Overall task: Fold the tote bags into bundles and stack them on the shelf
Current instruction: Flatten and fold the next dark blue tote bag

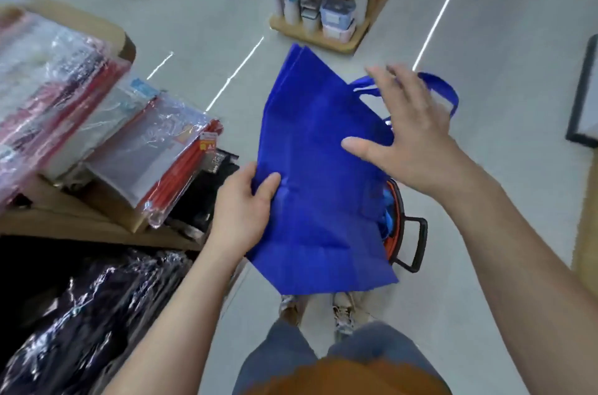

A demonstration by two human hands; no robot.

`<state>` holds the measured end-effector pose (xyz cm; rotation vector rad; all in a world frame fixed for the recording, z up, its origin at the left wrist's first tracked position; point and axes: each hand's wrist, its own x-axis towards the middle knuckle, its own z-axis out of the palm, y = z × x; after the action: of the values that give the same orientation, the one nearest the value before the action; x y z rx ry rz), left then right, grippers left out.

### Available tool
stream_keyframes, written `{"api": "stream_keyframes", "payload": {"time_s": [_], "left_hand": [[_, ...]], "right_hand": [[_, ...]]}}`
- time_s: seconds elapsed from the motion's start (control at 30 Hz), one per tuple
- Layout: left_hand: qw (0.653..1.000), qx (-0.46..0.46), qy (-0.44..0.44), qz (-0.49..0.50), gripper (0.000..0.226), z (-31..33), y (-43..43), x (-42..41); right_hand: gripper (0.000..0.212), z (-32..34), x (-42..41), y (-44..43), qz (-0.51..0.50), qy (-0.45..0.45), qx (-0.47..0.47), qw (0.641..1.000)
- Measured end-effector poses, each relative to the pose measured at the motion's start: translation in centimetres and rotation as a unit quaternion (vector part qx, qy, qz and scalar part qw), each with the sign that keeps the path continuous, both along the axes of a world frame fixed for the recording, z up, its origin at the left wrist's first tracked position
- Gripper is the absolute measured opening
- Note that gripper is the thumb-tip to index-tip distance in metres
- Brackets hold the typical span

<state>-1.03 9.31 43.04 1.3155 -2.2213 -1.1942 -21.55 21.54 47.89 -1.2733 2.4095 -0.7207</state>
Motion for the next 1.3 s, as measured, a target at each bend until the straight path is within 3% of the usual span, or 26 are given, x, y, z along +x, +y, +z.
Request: {"api": "stream_keyframes", "payload": {"time_s": [0.1, 0.2, 0.27, 0.37, 0.47, 0.57, 0.63, 0.7, 0.73, 0.9, 1.07, 1.13, 1.23, 1.3], "left_hand": [[0.984, 0.086, 0.085, 0.128, 0.011, 0.8, 0.9, 2.1], [0.923, 0.215, 0.207, 0.243, 0.015, 1.7, 2.2, 4.4], [0.875, 0.289, 0.257, 0.292, 0.018, 1.8, 3.2, 5.8], [0.854, 0.333, 0.254, 0.308, 0.021, 1.6, 4.9, 8.6], [0.888, 0.289, 0.214, 0.287, 0.045, 2.5, 7.0, 12.6], [0.900, 0.297, 0.272, 0.168, 0.062, 4.1, 9.7, 17.9], [0.922, 0.276, 0.253, 0.095, 0.050, 5.0, 11.4, 21.1], [0.963, 0.162, 0.167, 0.138, 0.027, 5.3, 12.9, 23.4], [0.966, 0.108, 0.144, 0.187, 0.017, 5.5, 13.7, 24.4], [0.928, -0.016, 0.144, 0.342, 0.010, 7.2, 18.0, 32.7], [0.870, -0.077, 0.203, 0.443, 0.008, 8.9, 22.7, 43.6], [0.848, -0.097, 0.249, 0.457, 0.007, 9.8, 24.6, 47.2], [0.820, -0.130, 0.309, 0.465, 0.015, 11.3, 27.1, 51.8], [0.801, -0.144, 0.357, 0.458, 0.022, 12.2, 28.3, 54.1]], "right_hand": [[0.114, 0.1, 5.5, 1.8, 0.187, -0.171, 0.060, 0.965], [0.119, -1.9, 10.0, 2.8, 0.307, -0.110, 0.120, 0.938], [0.105, -3.5, 11.6, 3.1, 0.346, -0.037, 0.095, 0.933], [0.067, -3.9, 12.2, 3.2, 0.343, -0.068, 0.038, 0.936], [0.050, -2.4, 12.7, 2.5, 0.359, -0.023, 0.062, 0.931], [0.026, -0.2, 14.5, 1.5, 0.406, -0.021, 0.055, 0.912], [0.024, 0.9, 17.1, 1.0, 0.447, -0.009, 0.043, 0.893], [0.027, 1.7, 20.5, 0.9, 0.482, -0.012, 0.032, 0.876], [0.025, 2.0, 22.3, 1.1, 0.486, -0.032, 0.024, 0.873], [0.006, 2.5, 28.9, 3.0, 0.429, -0.172, 0.061, 0.885], [0.021, 0.2, 32.2, 4.4, 0.421, -0.211, 0.177, 0.864], [0.038, -1.3, 34.0, 5.0, 0.360, -0.299, 0.177, 0.866], [0.061, -3.4, 37.8, 5.4, 0.261, -0.491, 0.158, 0.816], [0.065, -4.1, 40.8, 5.4, 0.250, -0.552, 0.185, 0.774]]}}
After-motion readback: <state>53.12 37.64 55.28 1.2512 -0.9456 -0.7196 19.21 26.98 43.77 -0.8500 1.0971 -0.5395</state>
